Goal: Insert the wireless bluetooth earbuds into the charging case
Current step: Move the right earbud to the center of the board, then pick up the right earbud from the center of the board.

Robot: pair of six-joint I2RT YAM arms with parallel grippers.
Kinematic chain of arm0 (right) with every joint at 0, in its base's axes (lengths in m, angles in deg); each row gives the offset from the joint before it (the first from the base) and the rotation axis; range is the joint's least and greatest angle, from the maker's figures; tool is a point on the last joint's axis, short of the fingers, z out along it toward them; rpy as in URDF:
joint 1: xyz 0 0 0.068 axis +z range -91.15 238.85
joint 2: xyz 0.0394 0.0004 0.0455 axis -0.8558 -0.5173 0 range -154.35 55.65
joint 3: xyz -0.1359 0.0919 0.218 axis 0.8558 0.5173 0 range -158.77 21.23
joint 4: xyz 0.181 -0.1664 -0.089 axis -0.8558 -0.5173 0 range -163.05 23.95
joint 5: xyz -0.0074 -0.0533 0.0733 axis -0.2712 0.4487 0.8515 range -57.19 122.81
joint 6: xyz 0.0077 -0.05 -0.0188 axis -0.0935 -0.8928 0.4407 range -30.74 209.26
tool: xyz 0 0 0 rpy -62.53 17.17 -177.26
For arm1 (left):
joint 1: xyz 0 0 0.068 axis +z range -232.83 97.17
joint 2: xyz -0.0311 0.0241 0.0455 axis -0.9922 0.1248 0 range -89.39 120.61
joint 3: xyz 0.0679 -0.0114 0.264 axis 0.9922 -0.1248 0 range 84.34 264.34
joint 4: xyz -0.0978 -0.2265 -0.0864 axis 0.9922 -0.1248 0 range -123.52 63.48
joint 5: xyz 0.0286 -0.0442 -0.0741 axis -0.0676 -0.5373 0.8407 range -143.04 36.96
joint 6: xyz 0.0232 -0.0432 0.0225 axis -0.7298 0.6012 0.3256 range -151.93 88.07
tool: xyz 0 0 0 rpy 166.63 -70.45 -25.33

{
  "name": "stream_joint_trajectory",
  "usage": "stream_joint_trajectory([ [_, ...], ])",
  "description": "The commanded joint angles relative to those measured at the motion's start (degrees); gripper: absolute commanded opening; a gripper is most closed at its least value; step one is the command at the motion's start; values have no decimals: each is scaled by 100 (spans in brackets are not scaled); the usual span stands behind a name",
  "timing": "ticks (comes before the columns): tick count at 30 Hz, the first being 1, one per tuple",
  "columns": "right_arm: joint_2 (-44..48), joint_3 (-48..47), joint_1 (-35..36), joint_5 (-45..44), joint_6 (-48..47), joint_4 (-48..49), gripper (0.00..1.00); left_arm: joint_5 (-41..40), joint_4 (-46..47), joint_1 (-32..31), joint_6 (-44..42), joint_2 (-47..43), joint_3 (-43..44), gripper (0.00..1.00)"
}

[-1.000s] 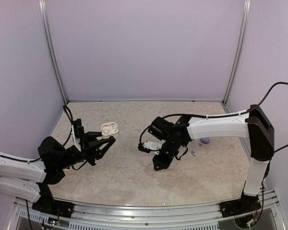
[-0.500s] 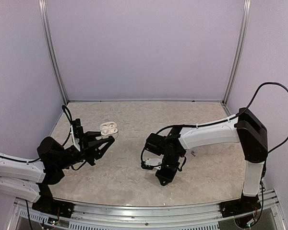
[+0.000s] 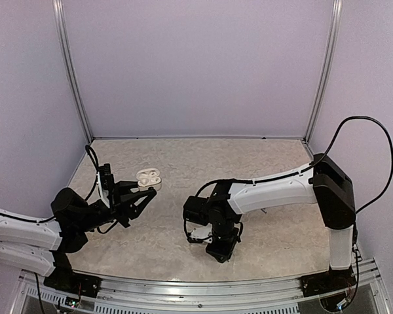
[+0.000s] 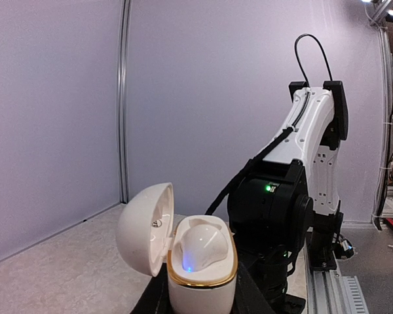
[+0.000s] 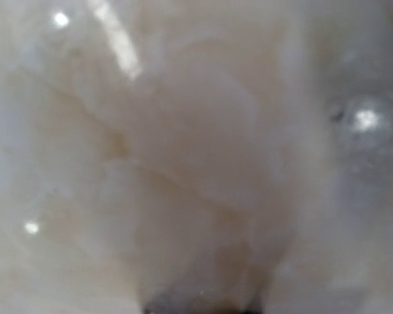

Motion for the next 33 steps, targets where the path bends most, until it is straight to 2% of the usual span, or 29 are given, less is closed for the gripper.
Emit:
stream_joint_trajectory([
  [1, -261, -184, 68, -161, 129, -383, 32, -35, 148, 49, -41, -6, -73, 4],
  [18, -263, -402, 79, -177, 233, -449, 18, -67, 254, 58, -57, -10, -150, 4],
  [26, 340, -638, -62, -1338, 304, 15, 12, -80, 407, 134, 41, 16, -190, 4],
  [33, 1175, -796, -196, -2413, 65, 932, 10, -8, 512, 224, 110, 90, -150, 4],
])
